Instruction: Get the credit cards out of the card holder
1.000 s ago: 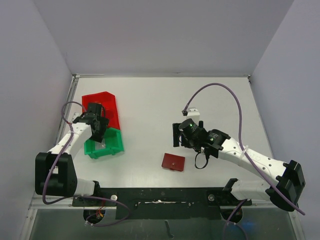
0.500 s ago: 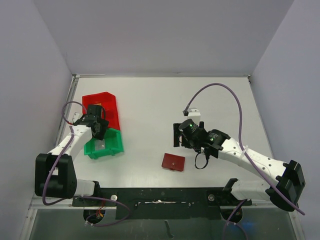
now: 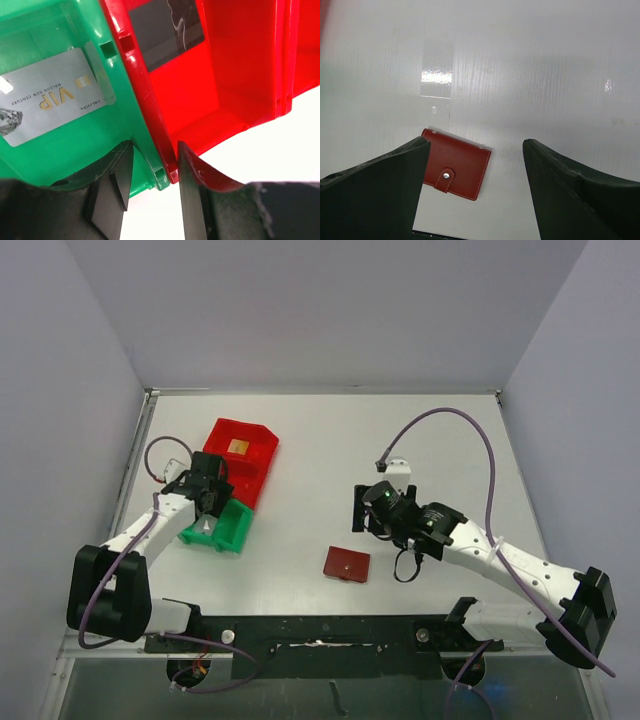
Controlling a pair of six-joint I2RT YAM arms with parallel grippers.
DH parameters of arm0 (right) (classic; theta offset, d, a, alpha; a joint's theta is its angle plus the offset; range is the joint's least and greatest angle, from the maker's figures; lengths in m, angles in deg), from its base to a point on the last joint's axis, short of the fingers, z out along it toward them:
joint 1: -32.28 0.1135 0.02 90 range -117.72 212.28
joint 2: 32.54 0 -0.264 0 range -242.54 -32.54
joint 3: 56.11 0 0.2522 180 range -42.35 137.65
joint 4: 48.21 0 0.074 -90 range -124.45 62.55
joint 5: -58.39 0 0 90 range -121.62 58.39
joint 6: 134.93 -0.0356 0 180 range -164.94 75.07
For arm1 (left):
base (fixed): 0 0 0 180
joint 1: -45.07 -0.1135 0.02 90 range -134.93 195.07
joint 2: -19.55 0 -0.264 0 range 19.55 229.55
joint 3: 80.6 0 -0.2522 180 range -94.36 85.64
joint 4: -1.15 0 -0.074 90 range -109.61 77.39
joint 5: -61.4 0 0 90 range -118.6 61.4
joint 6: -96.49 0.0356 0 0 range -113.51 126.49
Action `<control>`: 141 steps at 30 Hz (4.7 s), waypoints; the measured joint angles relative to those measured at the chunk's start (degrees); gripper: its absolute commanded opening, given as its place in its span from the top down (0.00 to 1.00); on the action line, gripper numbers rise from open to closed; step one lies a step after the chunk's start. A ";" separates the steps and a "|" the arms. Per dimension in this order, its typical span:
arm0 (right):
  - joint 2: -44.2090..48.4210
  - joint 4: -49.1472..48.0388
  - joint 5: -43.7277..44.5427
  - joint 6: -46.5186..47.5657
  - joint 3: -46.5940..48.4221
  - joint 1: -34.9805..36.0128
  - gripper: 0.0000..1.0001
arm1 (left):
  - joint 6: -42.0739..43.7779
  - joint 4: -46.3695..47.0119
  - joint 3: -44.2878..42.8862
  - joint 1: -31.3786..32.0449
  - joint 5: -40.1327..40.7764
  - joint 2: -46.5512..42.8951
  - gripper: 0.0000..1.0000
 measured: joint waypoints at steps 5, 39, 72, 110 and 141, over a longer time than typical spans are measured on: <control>0.74 0.66 1.27 -1.51 -0.66 -0.04 0.23 | 0.90 2.10 -0.24 4.79 0.42 1.11 0.68; 12.76 5.79 4.87 -11.98 -9.20 -7.15 0.23 | 21.09 6.78 -16.74 29.59 3.65 19.98 0.68; 5.73 -11.04 -17.94 0.81 -11.93 -10.97 0.19 | 32.98 7.98 -14.60 29.64 -6.38 9.11 0.38; -1.90 -29.99 -29.40 -11.17 -26.77 3.08 0.45 | 16.87 15.26 15.80 35.52 -20.06 -19.39 0.38; 1.77 -36.11 -33.57 -26.16 -32.92 -9.16 0.39 | 18.34 24.61 10.84 45.53 -22.12 5.95 0.59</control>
